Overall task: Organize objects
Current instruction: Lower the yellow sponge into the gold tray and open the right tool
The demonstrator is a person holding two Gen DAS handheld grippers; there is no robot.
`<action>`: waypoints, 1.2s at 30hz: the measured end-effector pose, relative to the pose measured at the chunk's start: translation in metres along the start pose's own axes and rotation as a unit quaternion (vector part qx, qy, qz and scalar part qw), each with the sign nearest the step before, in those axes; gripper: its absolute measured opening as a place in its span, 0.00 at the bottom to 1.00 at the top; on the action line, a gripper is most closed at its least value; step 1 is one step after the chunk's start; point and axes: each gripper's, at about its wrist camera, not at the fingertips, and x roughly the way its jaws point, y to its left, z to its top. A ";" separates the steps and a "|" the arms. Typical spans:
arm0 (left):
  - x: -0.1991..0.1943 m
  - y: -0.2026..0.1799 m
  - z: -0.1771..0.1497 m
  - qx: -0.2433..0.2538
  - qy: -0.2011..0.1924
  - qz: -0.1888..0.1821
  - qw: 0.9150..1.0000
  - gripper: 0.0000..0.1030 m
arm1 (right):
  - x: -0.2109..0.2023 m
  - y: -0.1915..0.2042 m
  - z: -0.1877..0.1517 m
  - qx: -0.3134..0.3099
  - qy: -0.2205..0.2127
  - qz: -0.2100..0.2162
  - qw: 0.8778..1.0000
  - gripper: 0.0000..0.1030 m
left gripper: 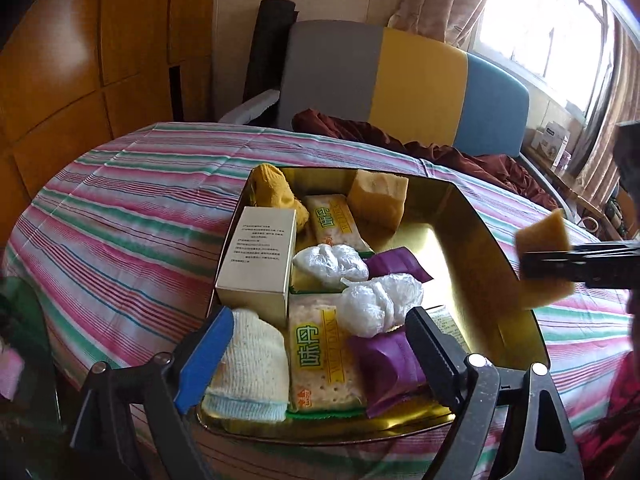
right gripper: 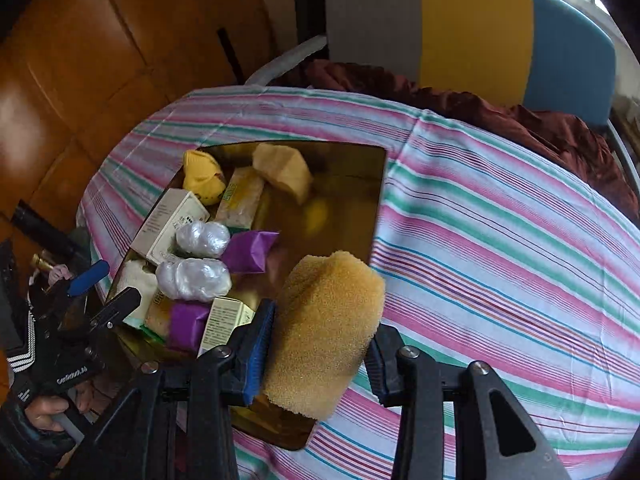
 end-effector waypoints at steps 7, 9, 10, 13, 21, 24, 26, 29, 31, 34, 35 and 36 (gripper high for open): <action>0.001 0.004 -0.001 -0.005 0.004 0.008 1.000 0.92 | 0.052 0.021 0.015 -0.010 0.051 -0.044 0.998 0.42; 0.002 0.006 -0.001 -0.007 0.004 0.014 1.000 0.93 | 0.060 0.020 0.017 0.002 0.053 -0.037 0.998 0.44; 0.002 0.006 -0.002 -0.008 0.005 0.015 1.000 0.94 | 0.062 0.018 0.018 0.010 0.051 -0.035 0.998 0.45; 0.003 0.006 -0.002 -0.007 0.005 0.020 1.000 0.96 | 0.061 0.015 0.017 0.030 0.038 -0.016 0.999 0.47; -0.002 0.003 -0.001 -0.002 -0.002 0.031 1.000 1.00 | 0.042 0.012 0.005 0.055 -0.001 0.002 0.998 0.55; -0.006 0.000 -0.002 0.002 -0.006 0.038 0.999 1.00 | 0.033 0.016 -0.002 0.060 -0.017 -0.009 0.998 0.55; -0.008 -0.002 -0.002 0.005 -0.008 0.045 0.999 1.00 | 0.026 0.017 -0.008 0.064 -0.032 -0.023 0.997 0.55; -0.011 -0.003 -0.003 0.008 -0.011 0.054 0.998 1.00 | 0.014 0.020 -0.018 0.067 -0.060 -0.049 0.995 0.55; -0.014 -0.005 -0.005 0.010 -0.015 0.063 0.998 1.00 | 0.006 0.023 -0.027 0.071 -0.076 -0.062 0.993 0.55; -0.022 -0.007 -0.007 0.008 -0.025 0.069 0.997 1.00 | 0.002 0.027 -0.036 0.071 -0.102 -0.083 0.989 0.55; -0.024 -0.008 -0.007 0.005 -0.029 0.071 0.997 1.00 | 0.000 0.028 -0.038 0.071 -0.110 -0.089 0.987 0.55; -0.027 -0.008 -0.008 0.002 -0.033 0.073 0.997 1.00 | -0.004 0.029 -0.043 0.072 -0.119 -0.096 0.986 0.55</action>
